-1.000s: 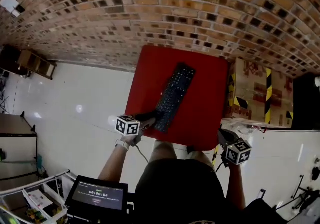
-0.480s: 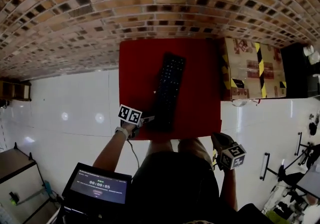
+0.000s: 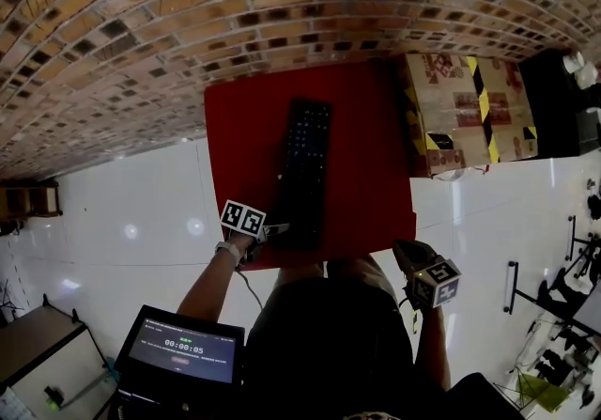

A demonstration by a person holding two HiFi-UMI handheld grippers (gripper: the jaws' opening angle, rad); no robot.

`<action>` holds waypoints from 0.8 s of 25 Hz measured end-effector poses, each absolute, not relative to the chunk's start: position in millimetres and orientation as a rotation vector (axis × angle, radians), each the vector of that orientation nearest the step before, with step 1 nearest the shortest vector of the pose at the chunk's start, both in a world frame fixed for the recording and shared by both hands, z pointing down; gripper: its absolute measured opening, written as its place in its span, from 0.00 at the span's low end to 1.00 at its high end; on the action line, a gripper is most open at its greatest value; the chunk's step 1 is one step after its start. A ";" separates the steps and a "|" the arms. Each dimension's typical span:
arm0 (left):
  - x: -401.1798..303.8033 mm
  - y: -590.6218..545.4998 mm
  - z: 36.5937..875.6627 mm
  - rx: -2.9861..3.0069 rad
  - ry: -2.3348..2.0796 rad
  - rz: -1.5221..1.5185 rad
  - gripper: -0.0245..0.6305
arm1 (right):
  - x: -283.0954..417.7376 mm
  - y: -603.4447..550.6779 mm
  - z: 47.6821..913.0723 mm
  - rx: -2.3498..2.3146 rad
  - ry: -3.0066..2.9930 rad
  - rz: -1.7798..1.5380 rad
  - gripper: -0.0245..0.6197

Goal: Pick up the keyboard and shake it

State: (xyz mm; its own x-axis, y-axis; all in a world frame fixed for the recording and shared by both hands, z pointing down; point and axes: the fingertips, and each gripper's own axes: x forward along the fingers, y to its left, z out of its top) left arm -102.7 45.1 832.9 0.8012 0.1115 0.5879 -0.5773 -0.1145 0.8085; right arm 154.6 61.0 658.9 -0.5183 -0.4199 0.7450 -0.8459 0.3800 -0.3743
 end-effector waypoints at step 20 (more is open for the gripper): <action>-59.6 31.0 724.7 1.299 -0.040 -0.012 0.20 | 44.1 -146.5 764.5 0.473 -2.172 1.869 0.27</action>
State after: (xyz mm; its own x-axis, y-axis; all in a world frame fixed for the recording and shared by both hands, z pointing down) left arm -59.6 31.0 724.7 0.9992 -0.0315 0.0225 -0.0132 0.2687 0.9631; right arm 44.1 -146.5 764.5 -0.9195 -0.0883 0.3829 -0.3918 0.1311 -0.9107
